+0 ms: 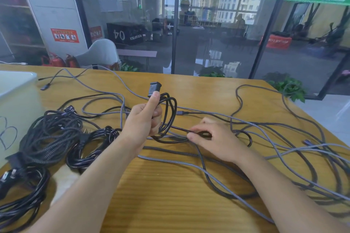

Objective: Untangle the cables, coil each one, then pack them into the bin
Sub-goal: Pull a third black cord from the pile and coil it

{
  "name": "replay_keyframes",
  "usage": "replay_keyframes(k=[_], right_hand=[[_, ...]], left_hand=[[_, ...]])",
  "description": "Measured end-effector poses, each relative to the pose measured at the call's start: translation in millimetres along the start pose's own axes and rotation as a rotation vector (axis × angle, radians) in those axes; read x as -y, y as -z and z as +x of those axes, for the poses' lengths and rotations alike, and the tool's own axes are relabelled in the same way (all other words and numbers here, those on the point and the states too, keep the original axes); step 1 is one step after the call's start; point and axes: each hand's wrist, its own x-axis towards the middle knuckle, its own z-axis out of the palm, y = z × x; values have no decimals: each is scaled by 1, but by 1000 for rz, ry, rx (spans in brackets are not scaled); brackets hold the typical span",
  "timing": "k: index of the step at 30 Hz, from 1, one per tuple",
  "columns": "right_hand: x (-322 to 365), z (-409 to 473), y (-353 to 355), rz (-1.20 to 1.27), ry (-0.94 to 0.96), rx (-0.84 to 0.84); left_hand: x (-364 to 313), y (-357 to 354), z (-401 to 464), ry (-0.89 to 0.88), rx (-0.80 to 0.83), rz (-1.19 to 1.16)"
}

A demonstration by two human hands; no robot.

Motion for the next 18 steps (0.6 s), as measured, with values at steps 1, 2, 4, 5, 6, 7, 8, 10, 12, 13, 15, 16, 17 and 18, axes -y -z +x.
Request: replay_keyframes(k=[1, 2, 4, 5, 6, 7, 8, 10, 12, 13, 15, 16, 17, 18], right_hand=[[1, 2, -3, -17, 1, -26], [2, 4, -5, 10, -1, -79], [6, 6, -3, 183, -47, -237], [6, 7, 0, 288, -88, -324], [7, 8, 3, 378, -134, -399], [6, 8, 6, 460, -173, -462], [5, 8, 9, 533, -206, -508], [3, 9, 13, 691, -254, -591], [2, 11, 18, 911, -293, -684], [2, 12, 21, 1024, -300, -720], [0, 14, 26, 1162, -281, -756], [-2, 15, 27, 1179, -265, -754], [-5, 15, 29, 1173, -260, -740], [-6, 14, 31, 1150, -275, -713]], left_hand=[[0, -1, 0, -1, 6, 9], [0, -1, -1, -2, 9, 17], [0, -2, -2, -5, 9, 26], [0, -3, -2, -6, 6, 27], [-1, -3, -2, -7, 1, 26], [-1, -3, -2, -9, -6, 24], [-1, -3, -2, -12, -13, 22], [-1, -3, -2, -16, -22, 19], [-1, -3, -1, -21, -18, 17], [0, -3, -2, -21, -13, 18], [0, -4, -2, -22, -2, 25], [0, -4, -2, -24, 3, 33], [0, -3, -3, -25, 6, 41], [0, -3, -3, -25, 5, 46]])
